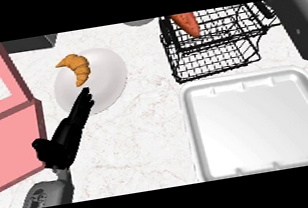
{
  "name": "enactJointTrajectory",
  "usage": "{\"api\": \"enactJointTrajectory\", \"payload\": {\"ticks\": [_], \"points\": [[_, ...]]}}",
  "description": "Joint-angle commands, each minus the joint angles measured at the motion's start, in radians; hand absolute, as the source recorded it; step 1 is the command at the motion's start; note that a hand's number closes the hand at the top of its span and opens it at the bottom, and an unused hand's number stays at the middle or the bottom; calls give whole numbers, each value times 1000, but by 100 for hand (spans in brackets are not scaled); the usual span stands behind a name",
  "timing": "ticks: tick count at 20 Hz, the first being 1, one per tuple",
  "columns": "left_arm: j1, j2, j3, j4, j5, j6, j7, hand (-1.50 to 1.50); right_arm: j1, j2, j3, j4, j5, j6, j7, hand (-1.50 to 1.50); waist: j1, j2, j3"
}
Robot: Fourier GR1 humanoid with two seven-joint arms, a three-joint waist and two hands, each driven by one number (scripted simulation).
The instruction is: Pick the sweet potato from the tray and place it in the tiered basket
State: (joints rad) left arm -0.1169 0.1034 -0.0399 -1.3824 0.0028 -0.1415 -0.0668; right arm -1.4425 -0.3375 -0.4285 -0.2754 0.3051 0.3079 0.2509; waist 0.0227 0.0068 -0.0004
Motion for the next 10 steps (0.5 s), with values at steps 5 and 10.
{"api": "enactJointTrajectory", "payload": {"ticks": [5, 10], "points": [[-22, -11, -9, -11, -14, 13, 3, 0, 40, -150, -22, -69, 40, -301, -51, -150, 6, 9, 1], [14, -4, -4, -8, -12, 6, -13, 0, 126, -306, -132, -77, -45, -285, -171, -150, 5, 11, 2]]}}
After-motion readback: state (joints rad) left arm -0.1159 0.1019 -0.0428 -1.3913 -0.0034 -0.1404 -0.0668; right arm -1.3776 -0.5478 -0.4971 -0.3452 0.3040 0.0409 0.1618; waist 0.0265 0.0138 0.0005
